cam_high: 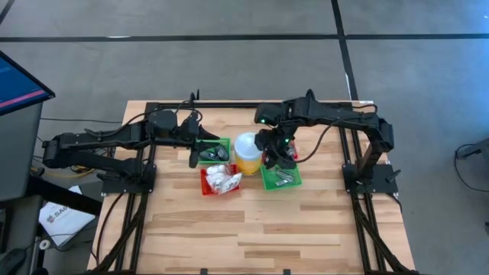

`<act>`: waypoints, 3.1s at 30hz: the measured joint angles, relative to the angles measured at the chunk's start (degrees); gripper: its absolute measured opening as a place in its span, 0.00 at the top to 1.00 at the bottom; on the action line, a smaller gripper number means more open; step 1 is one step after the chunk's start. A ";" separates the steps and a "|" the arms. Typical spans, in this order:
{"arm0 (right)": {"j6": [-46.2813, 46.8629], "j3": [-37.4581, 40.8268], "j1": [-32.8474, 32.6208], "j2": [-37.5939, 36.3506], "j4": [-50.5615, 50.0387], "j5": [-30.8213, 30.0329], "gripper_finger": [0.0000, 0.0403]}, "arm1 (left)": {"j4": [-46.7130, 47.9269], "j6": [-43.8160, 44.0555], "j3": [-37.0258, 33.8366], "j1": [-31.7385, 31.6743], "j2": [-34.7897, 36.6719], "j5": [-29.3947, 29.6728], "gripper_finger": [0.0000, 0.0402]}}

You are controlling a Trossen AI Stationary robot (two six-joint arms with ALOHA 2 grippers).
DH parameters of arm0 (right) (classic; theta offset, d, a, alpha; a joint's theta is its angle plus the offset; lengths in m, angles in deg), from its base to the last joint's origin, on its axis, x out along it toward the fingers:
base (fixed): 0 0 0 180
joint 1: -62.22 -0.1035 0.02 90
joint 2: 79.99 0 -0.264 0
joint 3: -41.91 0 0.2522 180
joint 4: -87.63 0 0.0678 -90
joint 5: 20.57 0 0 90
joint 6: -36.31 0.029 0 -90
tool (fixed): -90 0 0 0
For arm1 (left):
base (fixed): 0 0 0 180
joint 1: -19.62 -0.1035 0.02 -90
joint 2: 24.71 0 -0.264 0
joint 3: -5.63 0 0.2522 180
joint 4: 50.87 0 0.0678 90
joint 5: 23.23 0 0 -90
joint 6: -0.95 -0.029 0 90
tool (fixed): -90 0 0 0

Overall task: Pick & Place Travel size toiletries
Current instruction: Put the silver nail cutter into the right green bin, then return to Home Position

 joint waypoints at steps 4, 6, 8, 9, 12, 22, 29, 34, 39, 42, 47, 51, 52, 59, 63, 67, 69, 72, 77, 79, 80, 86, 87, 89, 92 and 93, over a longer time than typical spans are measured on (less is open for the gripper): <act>1.89 7.93 0.13 -3.78 4.40 -0.82 0.87 | -0.02 -0.31 -0.02 0.00 -0.02 0.03 0.78; 2.76 13.44 0.56 -6.43 7.74 -1.43 0.87 | -0.07 -1.20 -0.02 0.00 -0.02 0.02 0.78; 3.36 18.94 1.33 -9.88 12.80 -1.49 0.87 | -0.09 -1.47 -0.04 0.00 -0.04 0.04 0.78; 4.38 22.07 1.80 -12.00 15.64 -1.49 0.87 | -0.23 -1.49 -0.04 0.00 -0.04 0.04 0.78; 6.21 31.18 2.92 -17.56 25.18 -2.94 0.87 | -0.32 -1.54 -0.03 0.00 -0.04 0.04 0.78; 12.50 51.23 9.13 -23.11 46.02 -7.25 0.87 | -1.43 -0.71 -0.04 0.00 -0.04 5.12 0.78; 18.86 51.23 10.07 -22.26 46.22 -3.40 0.87 | -4.68 4.54 -0.04 -0.28 -0.04 10.82 0.78; 22.30 51.17 8.64 -22.89 44.31 -1.02 0.87 | -9.43 7.72 -0.04 -0.28 -0.04 14.77 0.78; 22.64 51.23 6.09 -22.86 42.87 -0.98 0.87 | -10.37 10.02 -0.04 -0.28 -0.04 14.80 0.78; 23.92 51.23 4.64 -22.81 43.42 -2.76 0.87 | -10.38 10.75 -0.04 -0.28 -0.04 14.80 0.78; 27.93 51.23 3.69 -22.81 43.75 -6.25 0.87 | -10.40 10.75 -0.04 -0.28 -0.04 14.78 0.78; 29.94 51.23 3.68 -22.81 43.75 -7.46 0.86 | -10.38 10.75 -0.04 0.46 -0.04 14.79 0.78; 29.97 51.23 3.66 -22.81 43.71 -8.49 0.85 | -10.36 10.75 -0.04 0.65 -0.04 14.75 0.78; 31.39 51.23 3.42 -22.75 42.87 -9.23 0.83 | -10.36 10.75 -0.04 2.36 -0.04 14.76 0.78; 32.73 51.23 3.49 -22.74 43.03 -9.18 0.82 | -10.34 10.75 -0.04 2.49 -0.04 14.75 0.78; 34.07 51.23 3.49 -22.28 43.11 -9.08 0.81 | -10.32 10.75 -0.04 2.49 -0.04 14.78 0.78; 34.41 51.23 3.49 -22.24 43.02 -9.16 0.81 | -10.29 10.73 -0.04 2.49 -0.04 14.78 0.78; 34.41 51.21 3.49 -22.28 43.38 -9.21 0.81 | -10.28 10.67 -0.04 2.49 -0.04 14.77 0.78; 34.41 51.21 3.49 -22.28 43.18 -9.21 0.80 | -10.25 10.63 -0.04 2.47 -0.04 14.78 0.78; 34.41 51.21 3.49 -22.28 43.37 -9.22 0.77 | -10.25 10.59 -0.04 2.45 -0.04 14.78 0.78; 34.41 51.21 3.49 -22.28 43.36 -9.28 0.74 | -10.25 10.57 -0.04 2.45 -0.04 14.78 0.78; 34.34 51.21 3.49 -22.28 43.44 -10.96 0.55 | -10.25 10.57 -0.04 2.45 -0.04 14.78 0.78; 34.39 51.21 3.49 -22.28 43.45 -10.95 0.52 | -10.26 10.56 -0.04 2.45 -0.04 14.78 0.78; 35.35 51.09 3.57 -22.28 43.38 -10.93 0.49 | -10.29 10.56 -0.04 2.45 -0.04 14.78 0.78; 36.33 50.21 4.22 -22.74 43.21 -10.87 0.46 | -10.32 10.56 -0.04 2.45 -0.04 14.77 0.78; 36.22 49.78 4.59 -23.18 43.35 -10.77 0.46 | -10.33 10.56 -0.04 2.45 -0.04 14.78 0.78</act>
